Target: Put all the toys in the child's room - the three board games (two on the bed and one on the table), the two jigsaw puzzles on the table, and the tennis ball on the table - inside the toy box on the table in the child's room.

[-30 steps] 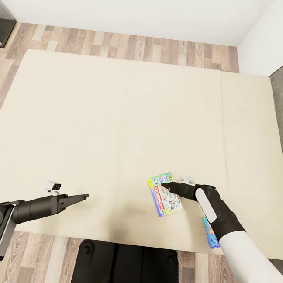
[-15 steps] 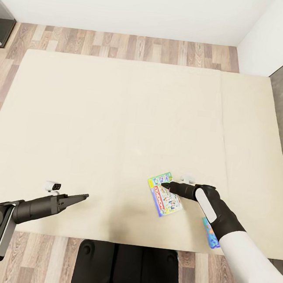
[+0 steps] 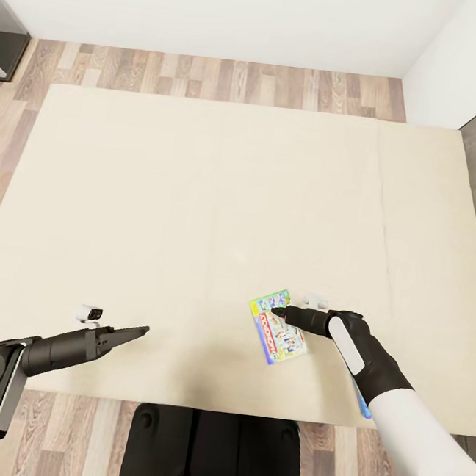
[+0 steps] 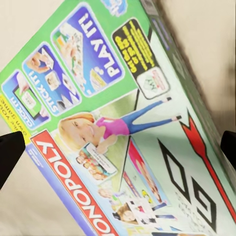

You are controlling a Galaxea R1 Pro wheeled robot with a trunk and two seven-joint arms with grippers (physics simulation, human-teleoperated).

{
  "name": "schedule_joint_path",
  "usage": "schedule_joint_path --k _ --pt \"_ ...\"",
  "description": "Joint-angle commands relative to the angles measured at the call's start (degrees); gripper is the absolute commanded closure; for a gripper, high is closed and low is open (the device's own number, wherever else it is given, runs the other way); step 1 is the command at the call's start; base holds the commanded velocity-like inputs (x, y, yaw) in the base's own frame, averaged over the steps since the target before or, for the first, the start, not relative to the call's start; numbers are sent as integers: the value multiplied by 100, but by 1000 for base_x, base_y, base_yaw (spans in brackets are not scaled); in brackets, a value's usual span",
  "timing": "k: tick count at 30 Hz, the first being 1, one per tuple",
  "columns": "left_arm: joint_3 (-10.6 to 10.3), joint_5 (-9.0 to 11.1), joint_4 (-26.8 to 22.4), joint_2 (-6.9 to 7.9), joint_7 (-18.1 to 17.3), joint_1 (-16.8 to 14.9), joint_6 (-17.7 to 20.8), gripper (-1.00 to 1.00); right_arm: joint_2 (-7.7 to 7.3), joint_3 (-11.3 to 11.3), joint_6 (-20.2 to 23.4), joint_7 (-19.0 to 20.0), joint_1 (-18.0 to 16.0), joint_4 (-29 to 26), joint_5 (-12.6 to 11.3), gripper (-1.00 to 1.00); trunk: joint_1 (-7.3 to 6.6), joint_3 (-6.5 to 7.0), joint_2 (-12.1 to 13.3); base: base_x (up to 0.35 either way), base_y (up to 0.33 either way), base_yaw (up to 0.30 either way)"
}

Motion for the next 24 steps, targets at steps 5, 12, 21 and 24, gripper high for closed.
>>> schedule_joint_path --k 5,12,21,24 --pt "0 -1 0 3 -21 0 60 -100 -5 9 17 23 -3 -4 20 -100 3 -6 -9 0 118 0" --pt "0 -1 0 1 -21 1 60 -100 -5 9 17 23 -3 -4 20 -100 3 -6 -9 0 118 0" --pt "0 -1 0 2 -21 0 60 -100 -5 10 17 26 -3 -4 20 -100 3 -6 -9 0 112 0" --pt "0 -1 0 3 -21 3 60 -100 -5 10 17 28 -3 -4 20 -100 3 -6 -9 0 47 0"
